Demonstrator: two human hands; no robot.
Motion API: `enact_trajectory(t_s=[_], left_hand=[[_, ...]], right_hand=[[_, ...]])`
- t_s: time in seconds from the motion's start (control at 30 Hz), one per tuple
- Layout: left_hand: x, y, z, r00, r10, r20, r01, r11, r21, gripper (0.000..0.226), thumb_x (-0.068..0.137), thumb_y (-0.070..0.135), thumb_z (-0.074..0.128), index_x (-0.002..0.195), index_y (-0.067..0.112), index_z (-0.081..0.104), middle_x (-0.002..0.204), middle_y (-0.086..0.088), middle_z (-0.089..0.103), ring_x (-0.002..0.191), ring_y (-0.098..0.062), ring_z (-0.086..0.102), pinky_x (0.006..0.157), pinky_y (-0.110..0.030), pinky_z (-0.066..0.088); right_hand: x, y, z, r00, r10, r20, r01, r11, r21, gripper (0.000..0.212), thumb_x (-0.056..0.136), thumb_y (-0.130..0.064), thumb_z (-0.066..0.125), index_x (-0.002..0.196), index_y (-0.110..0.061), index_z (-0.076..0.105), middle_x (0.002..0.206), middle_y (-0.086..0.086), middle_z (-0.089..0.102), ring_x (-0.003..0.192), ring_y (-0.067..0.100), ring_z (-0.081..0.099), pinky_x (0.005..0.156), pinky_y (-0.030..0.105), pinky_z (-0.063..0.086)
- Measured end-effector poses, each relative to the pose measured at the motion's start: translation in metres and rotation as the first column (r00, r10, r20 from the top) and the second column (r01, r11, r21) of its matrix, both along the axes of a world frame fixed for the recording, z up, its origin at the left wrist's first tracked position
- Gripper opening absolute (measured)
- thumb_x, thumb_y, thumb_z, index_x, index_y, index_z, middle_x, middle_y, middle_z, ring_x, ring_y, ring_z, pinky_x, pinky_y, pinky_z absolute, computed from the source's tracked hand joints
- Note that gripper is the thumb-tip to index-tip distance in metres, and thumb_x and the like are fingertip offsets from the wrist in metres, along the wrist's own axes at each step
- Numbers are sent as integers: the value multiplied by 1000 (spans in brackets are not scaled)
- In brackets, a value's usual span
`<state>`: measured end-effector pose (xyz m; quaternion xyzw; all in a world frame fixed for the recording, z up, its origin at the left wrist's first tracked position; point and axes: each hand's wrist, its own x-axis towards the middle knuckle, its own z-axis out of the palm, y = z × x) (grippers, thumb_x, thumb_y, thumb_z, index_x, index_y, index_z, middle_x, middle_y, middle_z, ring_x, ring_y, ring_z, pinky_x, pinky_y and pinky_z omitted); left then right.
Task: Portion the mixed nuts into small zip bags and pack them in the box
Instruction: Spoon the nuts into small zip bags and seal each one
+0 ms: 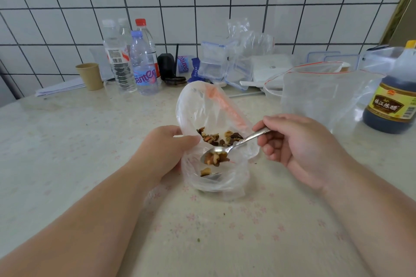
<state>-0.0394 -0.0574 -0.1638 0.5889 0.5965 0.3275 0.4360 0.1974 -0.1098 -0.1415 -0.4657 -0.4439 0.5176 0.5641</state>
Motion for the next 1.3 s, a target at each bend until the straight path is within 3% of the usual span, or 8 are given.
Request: enact_trajectory(t_s=[0.17,0.33,0.5,0.7,0.87,0.97,1.1,1.3], left_hand=[[-2,4,-3,996,46,-71,-47,999,-1,27,89,35,75,82,9,76,73,-9,78,55,-20,67,59,-34,57],[0,6,-6,997,41,-58,-37,997,72,16,95,28,65,86,29,79,74,6,79,65,-17,76,64,-34,62],[3,7,-7,998,45,40,-51,985,166,25,104,33,52,97,48,70,80,18,79,64,-8,76,50,-24,57],[4,10,-9,996,51,77,-67,973,220,25,106,51,44,102,55,69,87,16,80,75,-9,77,79,-42,63],[2,10,-6,1000,19,-12,-17,995,94,25,86,47,76,70,28,77,66,7,76,50,-7,66,61,-30,53],[2,12,-8,999,37,-11,-36,993,113,10,91,34,73,82,34,78,71,10,78,55,-7,72,54,-26,55],[2,16,-11,996,73,59,-83,980,182,15,101,31,60,103,44,66,80,18,79,63,-7,76,56,-30,58],[5,18,-12,975,123,187,-157,970,185,15,107,36,51,104,47,62,82,13,80,65,-17,79,58,-36,64]], right_hand=[[0,-7,0,970,84,230,-130,973,192,31,98,-12,54,76,-15,76,67,11,66,52,15,55,47,21,44],[9,-5,4,993,-78,88,48,953,299,30,99,-12,53,78,-15,74,66,8,64,53,16,53,49,21,42],[9,2,-8,921,-239,307,134,935,328,28,100,-17,54,82,-20,74,68,1,69,57,11,58,52,19,46],[1,2,-21,854,-134,503,-70,928,366,17,94,-31,59,91,-37,75,81,-3,72,68,11,64,63,22,50],[-4,-3,-21,797,-199,570,-130,866,483,16,92,-36,59,92,-33,74,80,-10,69,68,15,65,63,23,53],[-3,-3,-19,786,-312,533,-30,843,537,17,94,-34,56,91,-30,73,78,-17,69,69,6,66,63,19,52],[4,-1,-14,694,-466,549,118,826,552,24,93,-39,51,89,-25,70,79,-17,68,72,9,64,68,31,52],[8,-6,-10,658,-452,602,69,833,550,23,93,-36,50,79,-27,66,78,-13,66,69,8,61,61,24,46]])
